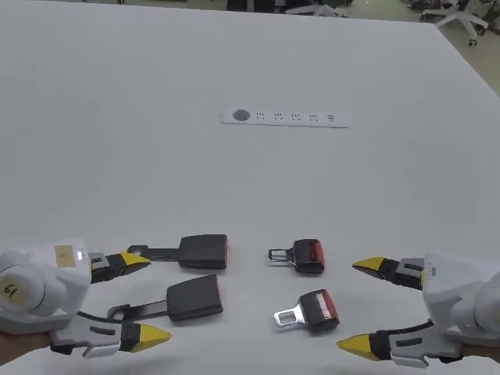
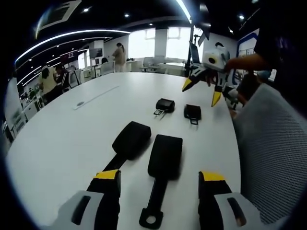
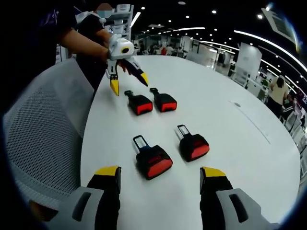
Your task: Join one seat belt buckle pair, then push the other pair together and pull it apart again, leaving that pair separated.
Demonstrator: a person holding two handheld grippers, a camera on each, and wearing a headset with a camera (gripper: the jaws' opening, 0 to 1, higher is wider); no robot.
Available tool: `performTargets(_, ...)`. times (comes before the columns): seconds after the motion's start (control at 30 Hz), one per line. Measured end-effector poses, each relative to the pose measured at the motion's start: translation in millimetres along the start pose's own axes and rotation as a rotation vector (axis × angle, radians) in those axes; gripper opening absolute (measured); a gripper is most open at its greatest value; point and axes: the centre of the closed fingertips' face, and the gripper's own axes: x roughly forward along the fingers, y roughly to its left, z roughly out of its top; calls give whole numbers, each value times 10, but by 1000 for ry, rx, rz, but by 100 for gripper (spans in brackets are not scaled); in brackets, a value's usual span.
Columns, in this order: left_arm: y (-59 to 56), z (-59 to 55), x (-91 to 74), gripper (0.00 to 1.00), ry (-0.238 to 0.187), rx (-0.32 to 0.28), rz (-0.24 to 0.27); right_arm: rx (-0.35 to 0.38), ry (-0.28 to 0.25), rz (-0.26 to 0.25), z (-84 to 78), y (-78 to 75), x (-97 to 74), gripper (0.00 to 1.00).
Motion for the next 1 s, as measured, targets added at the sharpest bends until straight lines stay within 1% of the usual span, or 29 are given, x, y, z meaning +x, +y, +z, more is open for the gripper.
performTargets(0.1,-16,-1,30,64,18,11,-17,-2,10,18,1,7,21,64)
performTargets(0.27,-17,-16,89,58,46,35,-47,-7,22,45,-3,-8,48,51)
performTargets(0.4,-13,-48,123,56,70,46,-70,-26,43,68,-19,-2,83,48)
performTargets(0.6,-35,-38,180,51,101,63,-102,-63,64,101,-26,22,145,44)
performTargets(0.67,-38,-42,203,50,109,70,-112,-87,76,120,-36,43,164,43)
performTargets(0.73,-19,-45,236,50,114,80,-116,-98,85,132,-49,45,188,43)
performTargets(0.8,-8,-29,260,48,118,82,-123,-102,87,144,-45,50,196,40)
performTargets(1.0,1,-42,331,46,140,93,-143,-148,117,184,-77,59,257,40)
